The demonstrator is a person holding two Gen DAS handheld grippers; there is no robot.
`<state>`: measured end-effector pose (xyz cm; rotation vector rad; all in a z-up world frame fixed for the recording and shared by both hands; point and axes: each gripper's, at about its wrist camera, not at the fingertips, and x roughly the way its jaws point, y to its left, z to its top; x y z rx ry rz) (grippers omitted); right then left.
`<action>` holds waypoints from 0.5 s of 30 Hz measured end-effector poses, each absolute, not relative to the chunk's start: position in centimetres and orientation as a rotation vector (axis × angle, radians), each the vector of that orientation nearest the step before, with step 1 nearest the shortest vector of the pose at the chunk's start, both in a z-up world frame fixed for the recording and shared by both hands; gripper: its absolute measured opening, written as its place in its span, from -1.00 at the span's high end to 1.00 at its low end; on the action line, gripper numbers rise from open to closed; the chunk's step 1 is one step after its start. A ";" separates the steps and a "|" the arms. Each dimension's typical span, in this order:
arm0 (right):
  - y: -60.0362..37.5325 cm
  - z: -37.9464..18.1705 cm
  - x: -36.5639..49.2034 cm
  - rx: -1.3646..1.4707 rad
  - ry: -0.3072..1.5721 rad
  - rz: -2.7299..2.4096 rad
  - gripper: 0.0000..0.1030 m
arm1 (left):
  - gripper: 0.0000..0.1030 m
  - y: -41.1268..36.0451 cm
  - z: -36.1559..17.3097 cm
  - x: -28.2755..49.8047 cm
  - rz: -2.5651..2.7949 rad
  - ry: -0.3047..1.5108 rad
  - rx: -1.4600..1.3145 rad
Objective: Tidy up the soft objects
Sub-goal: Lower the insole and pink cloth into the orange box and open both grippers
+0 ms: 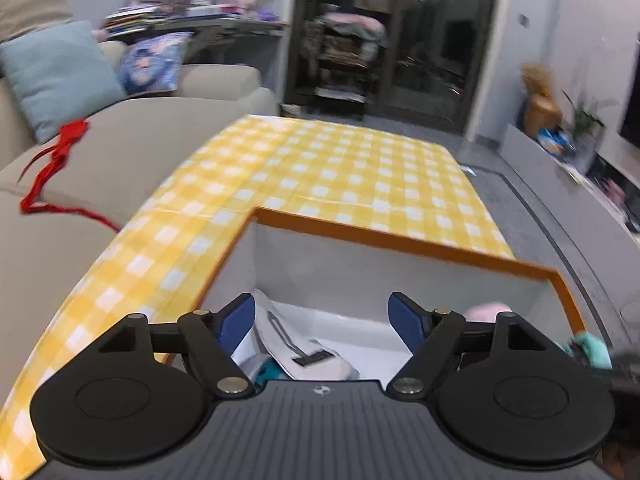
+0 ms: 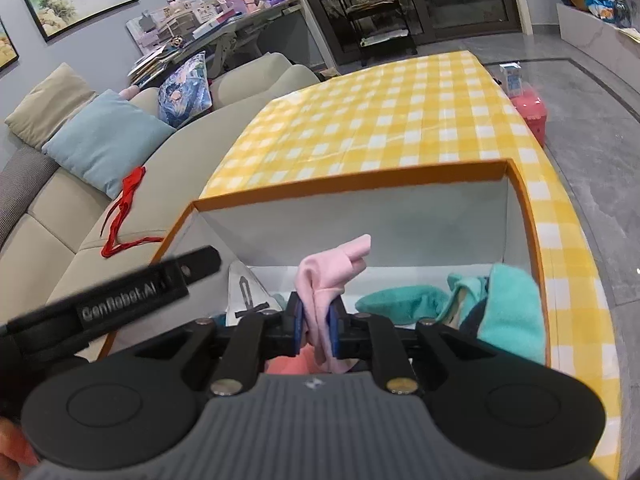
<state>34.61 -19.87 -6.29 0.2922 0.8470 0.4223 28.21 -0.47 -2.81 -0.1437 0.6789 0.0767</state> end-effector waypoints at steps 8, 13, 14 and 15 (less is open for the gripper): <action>-19.7 -5.8 34.4 0.264 0.832 0.415 0.53 | -0.84 0.1 -2.4 27.4 0.054 0.697 -0.208; -19.0 -5.5 34.1 0.193 0.807 0.385 0.20 | -0.85 0.5 -1.7 26.9 0.056 0.682 -0.207; -18.7 -5.4 33.9 0.175 0.797 0.387 0.04 | -0.85 0.5 -1.6 26.8 0.053 0.679 -0.200; -18.4 -5.2 33.7 0.159 0.787 0.391 -0.05 | -0.85 0.6 -1.4 26.6 0.051 0.672 -0.195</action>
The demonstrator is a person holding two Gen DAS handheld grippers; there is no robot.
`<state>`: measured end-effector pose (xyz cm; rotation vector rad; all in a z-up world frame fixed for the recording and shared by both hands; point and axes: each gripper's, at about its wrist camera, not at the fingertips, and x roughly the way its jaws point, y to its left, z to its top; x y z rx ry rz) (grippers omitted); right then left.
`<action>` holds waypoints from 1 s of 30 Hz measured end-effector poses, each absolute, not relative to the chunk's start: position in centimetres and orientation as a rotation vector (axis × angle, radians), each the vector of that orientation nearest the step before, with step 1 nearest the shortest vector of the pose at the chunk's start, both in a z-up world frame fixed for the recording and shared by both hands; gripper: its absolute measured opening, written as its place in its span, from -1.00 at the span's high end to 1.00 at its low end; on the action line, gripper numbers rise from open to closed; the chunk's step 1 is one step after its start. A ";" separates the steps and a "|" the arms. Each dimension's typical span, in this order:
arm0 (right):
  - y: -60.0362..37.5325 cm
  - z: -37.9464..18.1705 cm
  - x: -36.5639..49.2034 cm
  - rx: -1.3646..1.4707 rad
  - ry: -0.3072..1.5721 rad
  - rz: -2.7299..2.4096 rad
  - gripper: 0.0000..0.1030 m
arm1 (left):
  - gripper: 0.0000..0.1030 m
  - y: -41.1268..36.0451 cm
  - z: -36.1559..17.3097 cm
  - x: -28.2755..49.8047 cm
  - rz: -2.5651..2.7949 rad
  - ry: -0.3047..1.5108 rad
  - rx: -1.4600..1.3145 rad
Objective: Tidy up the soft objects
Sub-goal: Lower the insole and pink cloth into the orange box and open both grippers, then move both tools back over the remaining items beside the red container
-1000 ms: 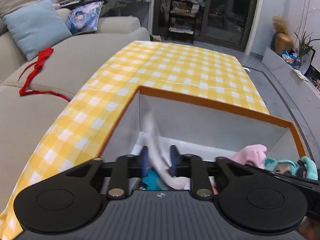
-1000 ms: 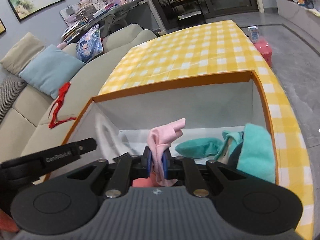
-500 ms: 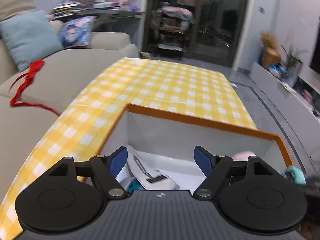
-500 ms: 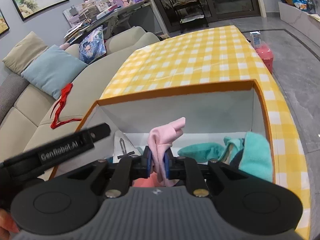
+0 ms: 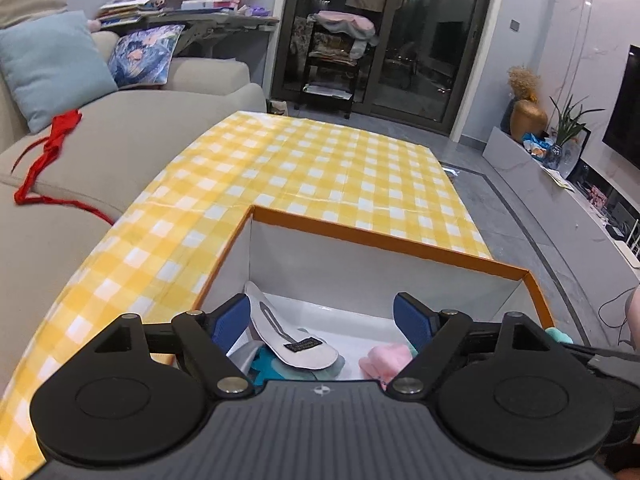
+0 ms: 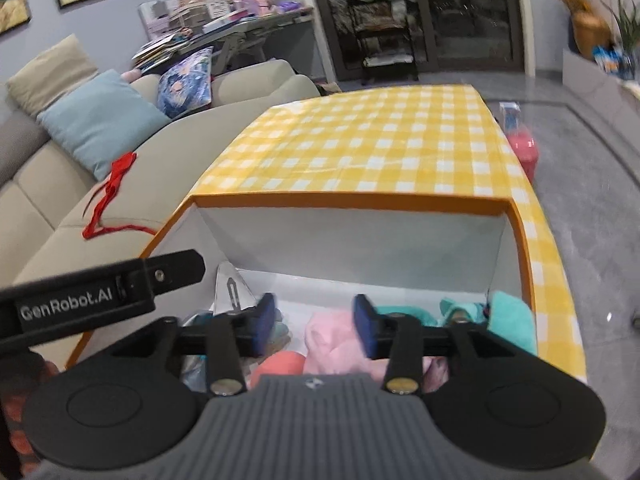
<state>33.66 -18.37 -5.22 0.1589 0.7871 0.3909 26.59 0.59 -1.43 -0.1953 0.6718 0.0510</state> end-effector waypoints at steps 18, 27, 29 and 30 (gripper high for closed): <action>-16.9 -4.1 31.9 0.037 0.665 0.345 -0.95 | -0.87 2.6 0.0 25.5 0.034 0.696 -0.325; -15.9 -1.2 28.5 -0.106 0.549 0.291 -0.95 | -0.87 3.2 2.3 22.9 0.023 0.678 -0.320; -15.9 -0.3 27.3 -0.118 0.509 0.258 -0.95 | -0.87 3.3 2.8 21.3 0.026 0.666 -0.315; -16.0 0.1 26.7 -0.119 0.509 0.257 -0.95 | -0.87 3.3 3.0 20.6 0.021 0.665 -0.306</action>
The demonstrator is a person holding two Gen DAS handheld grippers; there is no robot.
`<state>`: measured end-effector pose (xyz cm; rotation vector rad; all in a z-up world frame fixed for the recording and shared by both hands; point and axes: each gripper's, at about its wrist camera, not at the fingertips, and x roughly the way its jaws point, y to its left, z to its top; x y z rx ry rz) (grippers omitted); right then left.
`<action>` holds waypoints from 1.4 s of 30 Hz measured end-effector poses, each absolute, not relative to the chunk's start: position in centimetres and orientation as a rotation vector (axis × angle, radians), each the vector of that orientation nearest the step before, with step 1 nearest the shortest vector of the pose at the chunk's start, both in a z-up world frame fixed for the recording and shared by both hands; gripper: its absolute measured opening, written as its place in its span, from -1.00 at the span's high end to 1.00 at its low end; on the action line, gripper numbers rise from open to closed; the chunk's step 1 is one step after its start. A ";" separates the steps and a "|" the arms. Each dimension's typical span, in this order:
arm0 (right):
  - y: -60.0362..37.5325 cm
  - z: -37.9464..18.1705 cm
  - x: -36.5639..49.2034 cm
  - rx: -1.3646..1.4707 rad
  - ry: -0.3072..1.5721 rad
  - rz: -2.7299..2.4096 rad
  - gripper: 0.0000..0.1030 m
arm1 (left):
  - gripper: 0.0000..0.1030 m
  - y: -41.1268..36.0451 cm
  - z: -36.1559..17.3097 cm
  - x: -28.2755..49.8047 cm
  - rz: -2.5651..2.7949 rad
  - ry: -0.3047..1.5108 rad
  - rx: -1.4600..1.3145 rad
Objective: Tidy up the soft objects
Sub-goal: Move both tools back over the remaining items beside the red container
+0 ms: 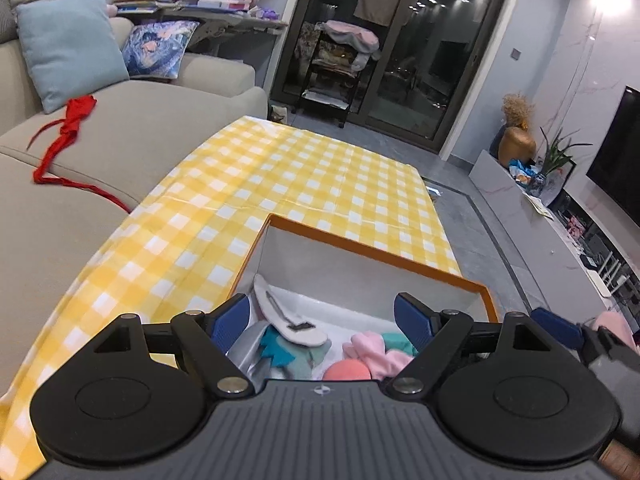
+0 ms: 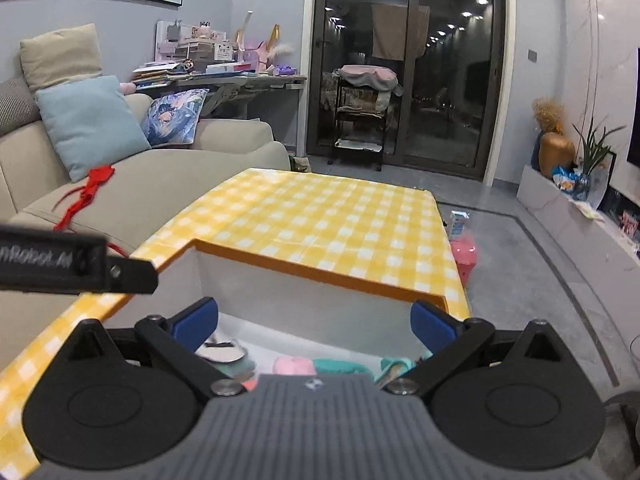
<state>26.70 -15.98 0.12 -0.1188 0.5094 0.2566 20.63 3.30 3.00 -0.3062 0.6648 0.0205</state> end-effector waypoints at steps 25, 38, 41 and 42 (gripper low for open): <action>-23.1 -3.5 7.0 0.006 0.739 0.135 -0.95 | -0.87 -1.8 0.1 4.5 -0.178 0.863 -0.208; -22.5 -4.8 3.6 0.023 0.853 0.096 -0.95 | -0.87 0.3 -5.7 1.0 -0.272 1.121 -0.259; -22.3 -5.6 3.6 0.081 0.913 0.136 -0.95 | -0.87 0.5 -6.4 0.6 -0.260 1.151 -0.241; -22.2 -5.9 3.7 0.087 0.930 0.156 -0.95 | -0.87 0.6 -6.6 0.5 -0.248 1.158 -0.240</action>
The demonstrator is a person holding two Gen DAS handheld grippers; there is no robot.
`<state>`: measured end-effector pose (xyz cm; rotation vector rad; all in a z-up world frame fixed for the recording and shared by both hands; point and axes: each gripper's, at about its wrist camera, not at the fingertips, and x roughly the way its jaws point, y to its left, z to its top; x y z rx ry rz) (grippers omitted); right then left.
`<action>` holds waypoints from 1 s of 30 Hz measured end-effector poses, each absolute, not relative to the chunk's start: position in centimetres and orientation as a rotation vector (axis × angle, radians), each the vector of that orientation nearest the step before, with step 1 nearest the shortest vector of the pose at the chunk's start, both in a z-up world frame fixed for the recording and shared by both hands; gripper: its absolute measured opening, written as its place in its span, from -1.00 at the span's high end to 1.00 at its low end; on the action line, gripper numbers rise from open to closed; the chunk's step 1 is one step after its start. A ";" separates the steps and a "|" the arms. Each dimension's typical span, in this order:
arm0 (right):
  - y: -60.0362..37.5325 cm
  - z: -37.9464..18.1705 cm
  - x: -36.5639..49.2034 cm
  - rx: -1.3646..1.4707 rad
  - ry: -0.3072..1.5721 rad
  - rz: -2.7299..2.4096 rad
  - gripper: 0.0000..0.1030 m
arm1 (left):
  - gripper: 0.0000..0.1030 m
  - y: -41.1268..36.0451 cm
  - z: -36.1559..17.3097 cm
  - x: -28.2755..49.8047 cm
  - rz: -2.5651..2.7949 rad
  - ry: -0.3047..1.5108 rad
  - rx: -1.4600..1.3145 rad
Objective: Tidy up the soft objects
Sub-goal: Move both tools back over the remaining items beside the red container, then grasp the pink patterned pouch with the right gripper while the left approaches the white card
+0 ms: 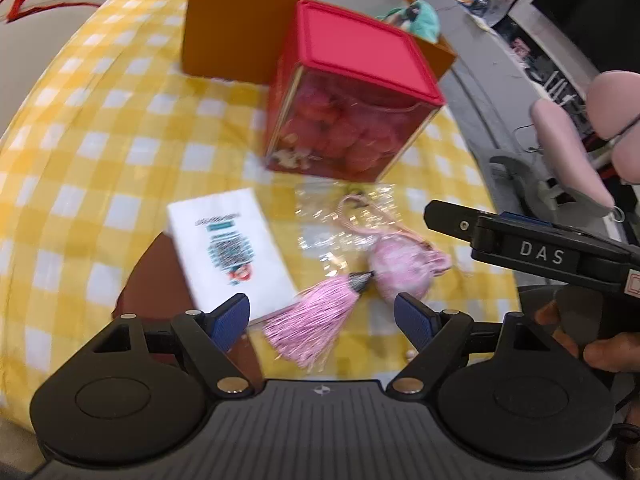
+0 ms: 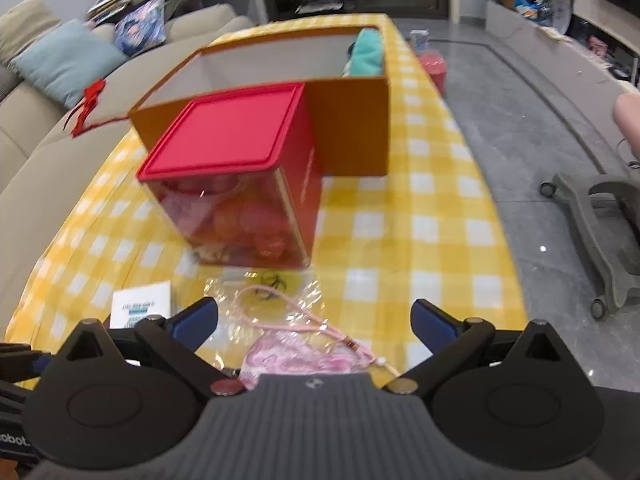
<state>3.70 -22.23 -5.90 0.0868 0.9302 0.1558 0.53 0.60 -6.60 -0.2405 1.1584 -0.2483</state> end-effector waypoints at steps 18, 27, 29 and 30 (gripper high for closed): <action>-21.7 -10.6 7.8 0.131 1.019 0.293 -0.36 | -0.86 2.4 -8.9 1.2 -0.096 1.279 -0.290; -21.1 -10.2 7.3 0.085 1.064 0.374 -0.71 | -0.86 2.5 -9.0 1.2 -0.089 1.292 -0.292; -21.2 -9.5 6.1 0.041 1.071 0.382 -0.80 | -0.86 2.4 -9.1 1.3 -0.089 1.297 -0.287; -21.3 -9.2 5.4 0.013 1.064 0.383 -0.80 | -0.86 2.3 -9.1 1.3 -0.091 1.297 -0.283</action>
